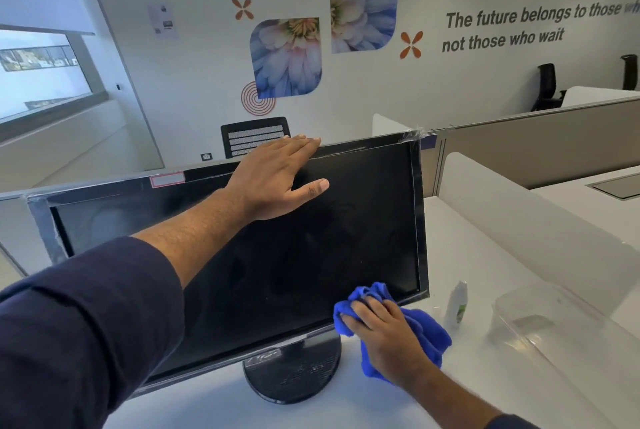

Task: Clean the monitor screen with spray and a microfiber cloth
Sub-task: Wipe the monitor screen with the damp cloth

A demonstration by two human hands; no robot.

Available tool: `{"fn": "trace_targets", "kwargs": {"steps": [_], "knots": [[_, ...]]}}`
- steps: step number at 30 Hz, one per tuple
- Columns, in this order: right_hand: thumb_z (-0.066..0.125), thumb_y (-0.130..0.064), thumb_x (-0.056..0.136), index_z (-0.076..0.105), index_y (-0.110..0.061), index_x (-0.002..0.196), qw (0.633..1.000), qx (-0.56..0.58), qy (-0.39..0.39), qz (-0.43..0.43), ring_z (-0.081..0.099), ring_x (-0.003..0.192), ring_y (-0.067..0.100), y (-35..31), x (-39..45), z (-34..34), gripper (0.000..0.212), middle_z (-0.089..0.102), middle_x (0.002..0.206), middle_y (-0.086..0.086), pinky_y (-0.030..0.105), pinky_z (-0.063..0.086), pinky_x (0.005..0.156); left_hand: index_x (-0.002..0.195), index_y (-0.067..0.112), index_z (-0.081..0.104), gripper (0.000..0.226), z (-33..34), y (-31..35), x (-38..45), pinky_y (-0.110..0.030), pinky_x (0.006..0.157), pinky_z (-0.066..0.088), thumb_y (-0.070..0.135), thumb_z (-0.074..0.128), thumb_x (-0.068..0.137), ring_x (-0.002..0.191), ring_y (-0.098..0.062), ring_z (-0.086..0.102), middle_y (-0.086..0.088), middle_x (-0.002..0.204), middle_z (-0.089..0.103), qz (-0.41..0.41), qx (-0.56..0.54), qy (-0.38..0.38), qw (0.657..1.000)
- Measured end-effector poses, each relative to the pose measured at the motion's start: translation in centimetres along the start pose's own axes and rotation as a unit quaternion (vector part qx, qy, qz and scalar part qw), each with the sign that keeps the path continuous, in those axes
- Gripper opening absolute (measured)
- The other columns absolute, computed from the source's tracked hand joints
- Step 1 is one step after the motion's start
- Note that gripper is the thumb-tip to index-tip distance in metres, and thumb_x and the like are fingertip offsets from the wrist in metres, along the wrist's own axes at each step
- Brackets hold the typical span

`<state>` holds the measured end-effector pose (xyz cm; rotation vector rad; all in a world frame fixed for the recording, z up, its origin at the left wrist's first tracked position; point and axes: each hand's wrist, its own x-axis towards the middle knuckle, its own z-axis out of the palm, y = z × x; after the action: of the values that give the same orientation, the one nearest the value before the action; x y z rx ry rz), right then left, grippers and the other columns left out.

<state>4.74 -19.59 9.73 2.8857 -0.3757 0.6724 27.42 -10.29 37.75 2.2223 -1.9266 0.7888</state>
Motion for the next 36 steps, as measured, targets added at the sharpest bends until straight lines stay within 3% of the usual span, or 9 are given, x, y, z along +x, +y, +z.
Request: {"fn": "trace_targets", "kwargs": {"steps": [8,11,13,16,25,31,34,36], "knots": [[0.087,0.004,0.049,0.075,-0.010,0.104,0.960,-0.045,-0.042,0.274,0.067,0.086,0.033,3.8,-2.2,-2.3,0.058,0.070,0.098,0.009,0.044,0.056,0.069,0.156,0.021,0.025,0.091,0.2,0.2,0.2,-0.037,0.118,0.022,0.079,0.010,0.088,0.147,-0.020,0.031,-0.003,0.160,0.034,-0.002,0.011,-0.001,1.000],[0.080,-0.005,0.067,0.071,-0.012,0.113,0.939,-0.064,-0.079,0.328,0.063,0.095,0.030,3.3,-1.5,-2.9,0.047,0.068,0.106,0.009,0.041,0.053,0.077,0.156,0.020,0.027,0.091,0.2,0.3,0.1,-0.037,0.118,0.023,0.079,0.011,0.089,0.146,-0.021,0.033,-0.003,0.159,0.036,-0.003,0.011,0.004,1.000],[0.064,-0.016,0.086,0.059,-0.018,0.128,0.934,-0.062,-0.087,0.341,0.056,0.108,0.025,2.5,-0.8,-3.0,0.042,0.061,0.122,0.004,0.035,0.047,0.088,0.155,0.020,0.028,0.091,0.1,0.3,0.0,-0.038,0.118,0.024,0.079,0.011,0.089,0.146,-0.021,0.034,-0.004,0.158,0.037,-0.003,0.009,0.006,1.000],[0.050,-0.026,0.097,0.047,-0.024,0.137,0.936,-0.043,-0.106,0.334,0.047,0.118,0.020,1.6,0.3,-3.1,0.040,0.051,0.132,-0.001,0.030,0.041,0.097,0.156,0.020,0.027,0.090,0.0,0.4,-0.1,-0.038,0.118,0.025,0.079,0.013,0.089,0.146,-0.021,0.034,-0.004,0.158,0.037,-0.004,0.007,0.005,1.000],[0.056,-0.023,0.091,0.056,-0.019,0.126,0.968,0.038,-0.124,0.217,0.042,0.117,0.024,-4.1,3.2,-2.9,0.035,0.048,0.126,0.002,0.038,0.037,0.098,0.156,0.022,0.025,0.091,0.1,0.5,0.0,-0.040,0.118,0.024,0.081,0.012,0.087,0.147,-0.021,0.031,-0.004,0.160,0.034,-0.017,0.003,-0.002,1.000],[0.052,-0.011,0.087,0.058,-0.023,0.119,0.976,0.122,-0.123,0.132,0.043,0.106,0.024,-5.7,3.5,-3.0,0.035,0.045,0.113,0.000,0.036,0.038,0.084,0.156,0.023,0.025,0.092,0.2,0.6,-0.1,-0.042,0.118,0.026,0.082,0.011,0.087,0.147,-0.022,0.031,-0.004,0.160,0.034,-0.020,0.000,0.001,1.000],[0.044,-0.014,0.091,0.063,-0.022,0.115,0.970,0.212,-0.078,0.088,0.045,0.098,0.019,-4.5,2.1,-2.8,0.032,0.050,0.109,-0.002,0.033,0.039,0.081,0.156,0.023,0.025,0.090,0.0,0.5,-0.3,-0.040,0.118,0.024,0.081,0.012,0.088,0.147,-0.021,0.030,-0.003,0.160,0.034,-0.018,-0.002,0.005,1.000],[0.048,-0.011,0.091,0.064,-0.022,0.124,0.949,0.290,-0.007,0.120,0.050,0.102,0.016,-3.4,1.1,-3.3,0.038,0.058,0.114,-0.003,0.028,0.041,0.089,0.156,0.023,0.025,0.090,0.0,0.4,-0.3,-0.040,0.118,0.024,0.081,0.012,0.088,0.147,-0.021,0.030,-0.003,0.160,0.033,-0.017,-0.004,0.002,1.000]]}}
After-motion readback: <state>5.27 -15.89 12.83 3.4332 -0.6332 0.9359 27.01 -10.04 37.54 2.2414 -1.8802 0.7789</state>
